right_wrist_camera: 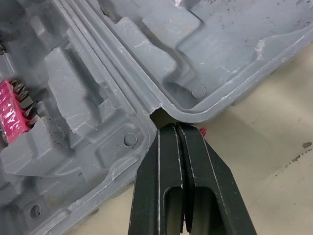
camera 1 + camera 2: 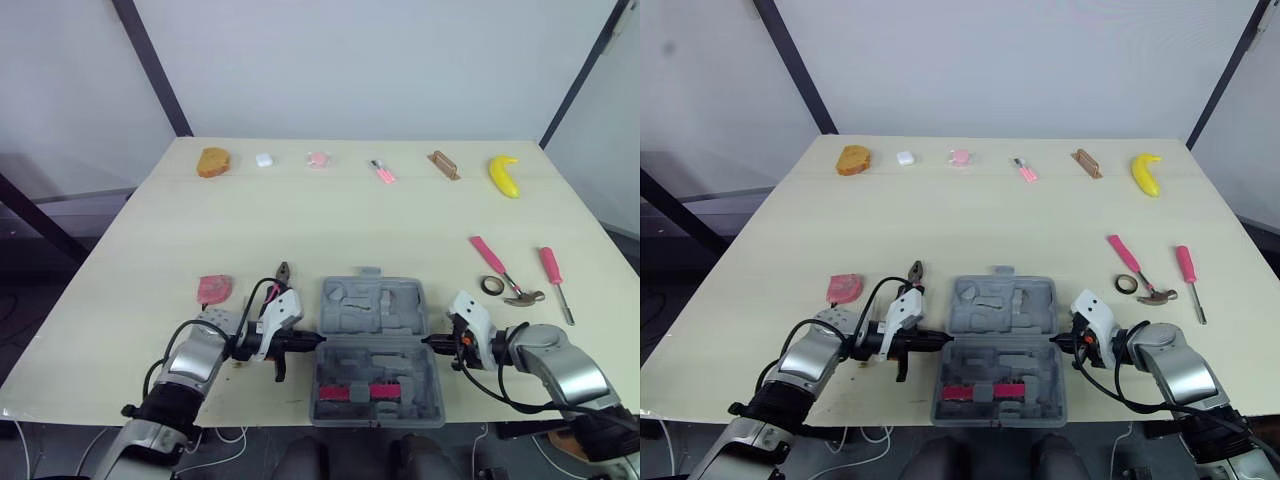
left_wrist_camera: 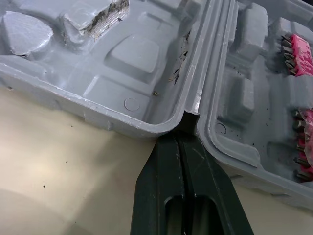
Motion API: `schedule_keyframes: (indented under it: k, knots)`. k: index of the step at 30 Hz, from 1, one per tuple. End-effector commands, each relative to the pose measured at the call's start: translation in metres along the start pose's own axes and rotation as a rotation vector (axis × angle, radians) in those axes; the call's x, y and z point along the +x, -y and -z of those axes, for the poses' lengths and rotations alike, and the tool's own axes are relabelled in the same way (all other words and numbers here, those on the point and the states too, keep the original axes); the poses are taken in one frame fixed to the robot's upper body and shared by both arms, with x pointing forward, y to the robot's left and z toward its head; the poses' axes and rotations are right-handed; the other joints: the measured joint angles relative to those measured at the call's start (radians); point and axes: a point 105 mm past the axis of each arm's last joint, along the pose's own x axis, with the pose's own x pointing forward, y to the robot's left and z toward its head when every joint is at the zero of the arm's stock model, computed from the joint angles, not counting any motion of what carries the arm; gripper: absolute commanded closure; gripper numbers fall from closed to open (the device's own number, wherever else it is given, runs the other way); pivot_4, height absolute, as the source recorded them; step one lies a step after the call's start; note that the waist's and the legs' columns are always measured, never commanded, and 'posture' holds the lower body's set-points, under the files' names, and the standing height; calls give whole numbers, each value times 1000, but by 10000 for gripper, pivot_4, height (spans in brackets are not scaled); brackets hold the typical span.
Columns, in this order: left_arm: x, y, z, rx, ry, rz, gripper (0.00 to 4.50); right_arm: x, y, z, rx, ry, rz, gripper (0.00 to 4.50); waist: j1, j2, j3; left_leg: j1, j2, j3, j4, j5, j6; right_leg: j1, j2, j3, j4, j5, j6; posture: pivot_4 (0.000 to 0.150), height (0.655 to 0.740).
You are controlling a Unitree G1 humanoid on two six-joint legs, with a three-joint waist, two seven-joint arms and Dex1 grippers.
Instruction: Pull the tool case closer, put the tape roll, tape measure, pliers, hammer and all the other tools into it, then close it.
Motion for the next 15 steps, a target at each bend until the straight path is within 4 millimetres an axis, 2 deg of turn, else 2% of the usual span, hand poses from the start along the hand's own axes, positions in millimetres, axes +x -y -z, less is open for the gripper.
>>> schedule_keyframes:
  k: [1,15]
  knots:
    - [1,5,-10,36,31,31,45000,1,-5,-6,-26,29,-25,44641,0,0,0,0,0,0,0,0,0,0,0,0,0,0,0,1500,7400]
    - [1,15,-3,38,8,68,45000,2,-18,4,-13,-4,-72,44641,0,0,0,0,0,0,0,0,0,0,0,0,0,0,0,1500,7400]
